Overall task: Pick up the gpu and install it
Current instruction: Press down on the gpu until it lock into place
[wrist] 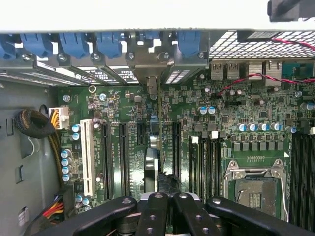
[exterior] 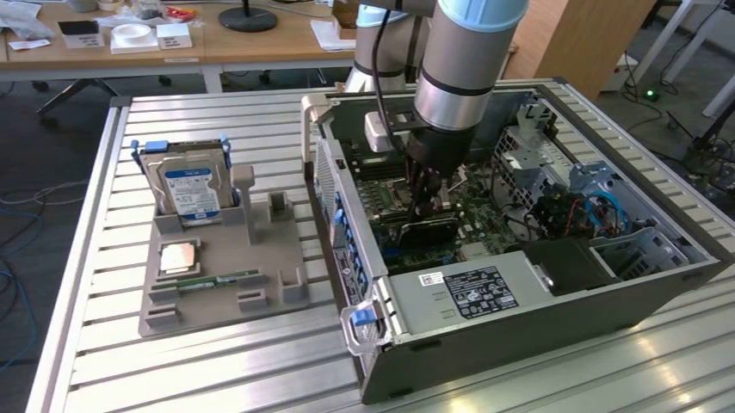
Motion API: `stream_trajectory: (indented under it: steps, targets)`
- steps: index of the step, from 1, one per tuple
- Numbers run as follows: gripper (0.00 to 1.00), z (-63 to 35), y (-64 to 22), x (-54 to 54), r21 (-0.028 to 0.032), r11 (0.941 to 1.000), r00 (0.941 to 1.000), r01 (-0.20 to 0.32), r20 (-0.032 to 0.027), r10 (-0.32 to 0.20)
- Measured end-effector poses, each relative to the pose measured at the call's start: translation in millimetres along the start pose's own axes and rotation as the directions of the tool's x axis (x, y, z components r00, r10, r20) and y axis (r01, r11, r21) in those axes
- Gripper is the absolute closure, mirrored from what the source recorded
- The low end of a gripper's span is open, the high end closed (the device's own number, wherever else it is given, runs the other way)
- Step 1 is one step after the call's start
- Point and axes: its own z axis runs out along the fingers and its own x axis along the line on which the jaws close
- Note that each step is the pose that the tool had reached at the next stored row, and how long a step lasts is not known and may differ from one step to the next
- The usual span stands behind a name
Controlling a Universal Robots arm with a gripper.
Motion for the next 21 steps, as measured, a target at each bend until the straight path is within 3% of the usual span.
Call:
stream_trajectory:
  steps: [14, 17, 21]
  targets:
    - [0.89, -0.9, 0.0, -0.9, -0.0002, 1.0, 1.0, 0.0, -0.0005, 0.0]
    - [0.89, -5.1, -0.1, -1.2, 0.0015, 1.0, 1.0, 0.0, 0.0029, 0.0]
    - [0.89, -17.4, -0.1, -1.2, 0.0004, 1.0, 1.0, 0.0, 0.0002, 0.0]
